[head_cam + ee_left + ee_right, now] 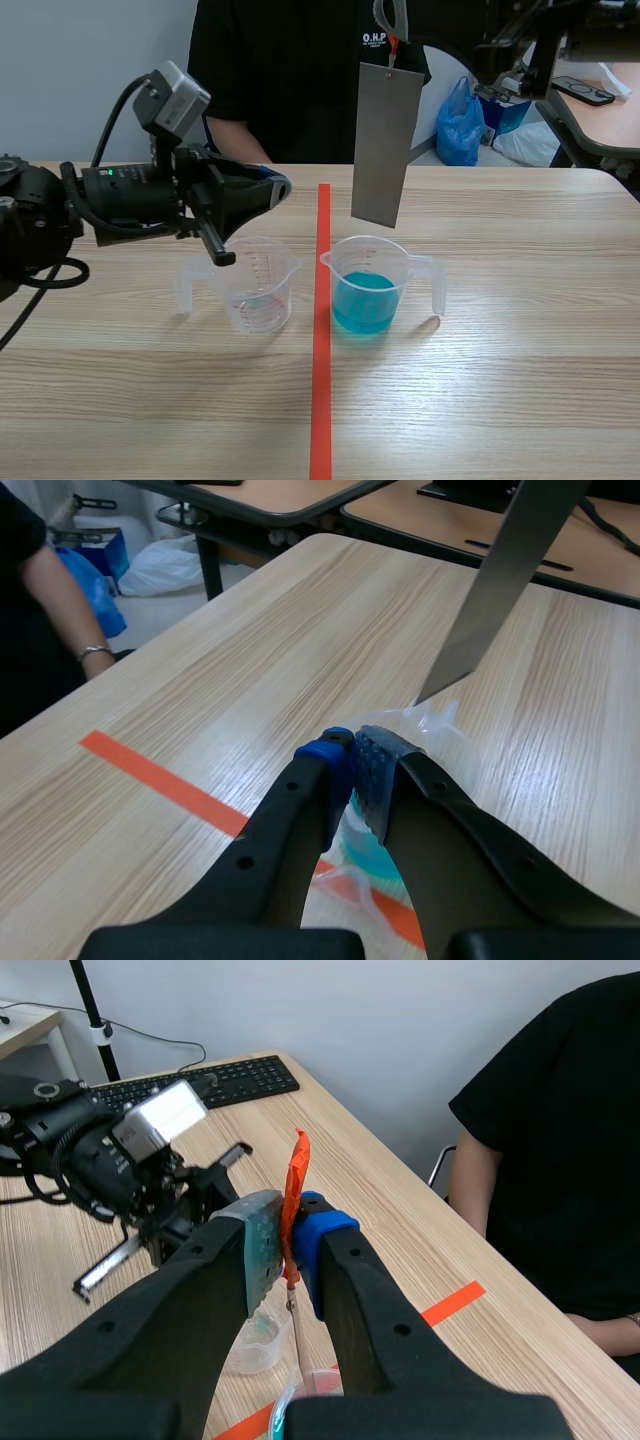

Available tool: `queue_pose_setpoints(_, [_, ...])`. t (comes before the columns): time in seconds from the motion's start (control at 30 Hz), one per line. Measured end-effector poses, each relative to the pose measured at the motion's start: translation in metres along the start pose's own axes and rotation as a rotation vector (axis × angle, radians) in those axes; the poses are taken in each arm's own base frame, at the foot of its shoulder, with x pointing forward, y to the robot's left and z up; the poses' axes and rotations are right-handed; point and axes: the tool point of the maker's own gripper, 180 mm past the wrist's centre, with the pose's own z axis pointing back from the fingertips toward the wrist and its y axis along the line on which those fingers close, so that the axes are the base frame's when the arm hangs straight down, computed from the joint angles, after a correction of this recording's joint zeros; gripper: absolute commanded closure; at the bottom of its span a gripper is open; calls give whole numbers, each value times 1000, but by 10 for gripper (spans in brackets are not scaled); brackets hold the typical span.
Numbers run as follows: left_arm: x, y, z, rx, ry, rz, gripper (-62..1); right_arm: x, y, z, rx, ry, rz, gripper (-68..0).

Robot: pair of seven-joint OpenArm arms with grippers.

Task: Do the redox reaction experiment.
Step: 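Raise the plate and point at it, then lower the plate into the blue solution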

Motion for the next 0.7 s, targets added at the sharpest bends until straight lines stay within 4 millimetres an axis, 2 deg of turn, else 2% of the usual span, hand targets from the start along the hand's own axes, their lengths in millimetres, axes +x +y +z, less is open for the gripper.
queue_pose_setpoints(0.13, [-11,11,26,24,36,-18,-32,0,0,0,0,0,0,-15])
queue_pose_setpoints(0.3, [-42,16,72,75,109,10,-32,0,0,0,0,0,0,-15])
queue_pose_setpoints(0.57, [-79,31,177,310,174,80,-32,0,0,0,0,0,0,-15])
queue_pose_setpoints(0.7, [-96,22,231,446,195,126,-32,0,0,0,0,0,0,-15])
